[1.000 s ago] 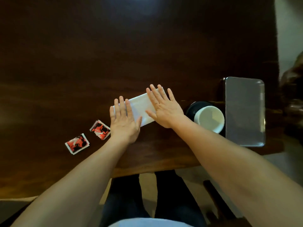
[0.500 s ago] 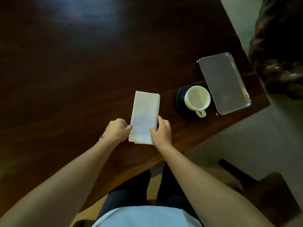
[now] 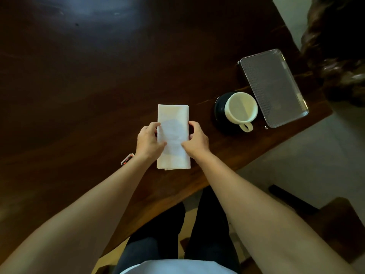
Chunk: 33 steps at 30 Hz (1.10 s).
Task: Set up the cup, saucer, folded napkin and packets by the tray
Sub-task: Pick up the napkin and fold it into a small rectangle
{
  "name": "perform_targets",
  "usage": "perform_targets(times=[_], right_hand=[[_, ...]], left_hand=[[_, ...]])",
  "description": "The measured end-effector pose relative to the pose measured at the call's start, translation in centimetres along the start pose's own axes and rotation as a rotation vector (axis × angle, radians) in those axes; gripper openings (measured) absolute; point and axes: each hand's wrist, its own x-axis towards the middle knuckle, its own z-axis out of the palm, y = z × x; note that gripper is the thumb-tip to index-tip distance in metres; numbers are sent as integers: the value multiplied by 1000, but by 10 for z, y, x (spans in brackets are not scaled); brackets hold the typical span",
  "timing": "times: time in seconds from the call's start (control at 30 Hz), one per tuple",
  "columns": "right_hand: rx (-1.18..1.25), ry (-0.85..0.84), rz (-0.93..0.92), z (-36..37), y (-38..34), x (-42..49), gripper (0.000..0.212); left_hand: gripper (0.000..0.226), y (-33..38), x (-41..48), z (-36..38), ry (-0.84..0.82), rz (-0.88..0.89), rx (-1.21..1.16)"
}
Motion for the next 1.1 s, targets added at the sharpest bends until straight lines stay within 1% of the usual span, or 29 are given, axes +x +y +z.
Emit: perform_targets(times=[0.07,0.13,0.2,0.27,0.33,0.37,0.4,0.43,0.47,0.5,0.57,0.6,0.67,0.77,0.9,1.03,1.1], right_hand=[[129,-82,63,-4,-2,-2,70],[318,-194,139,-12,-6,-7,65],[423,-272,180,-21,-10,-12,66],[467,-349,170,-33,-13,-20,65],[501,-434,136,-47,-15,-27,52],[521,-464,119,-53,-16,-31,44],[535,-477,101,-60,-18,-34,42],[543,-474,79,-67,-20,-37,44],[534,-463,48,-73,-22,-40,49],[507,-444,7,-79,-25,-43,56],[401,-384,-98,-88,-31,-50,73],[346,-352,-149,-92,-35,-54,78],[263,-284,-234,-98,-44,-61,80],[128,-200,-350,-105,-57,-69,66],[-28,-109,-477,-116,-73,-79,43],[-100,26,-562,-121,-83,-85,30],[-75,75,-572,-122,-85,-89,27]], left_hand=[[69,1,-1,-3,16,-47,-71],[78,4,-4,-6,18,-124,-159],[87,9,-8,-12,-30,-181,-253],[93,14,-14,-23,-142,-218,-366],[96,19,-19,-37,-317,-277,-556],[95,21,-22,-44,-423,-322,-676],[91,24,-25,-52,-520,-358,-772],[85,28,-29,-58,-575,-358,-819],[77,31,-32,-62,-573,-327,-814],[68,35,-36,-66,-526,-274,-785],[55,45,-43,-72,-362,-141,-693],[50,50,-47,-75,-284,-76,-637],[48,58,-51,-82,-160,47,-527],[52,70,-58,-93,-4,198,-384],[51,87,-67,-104,192,295,-183],[53,99,-71,-110,250,337,-77],[48,104,-73,-112,258,334,-108]])
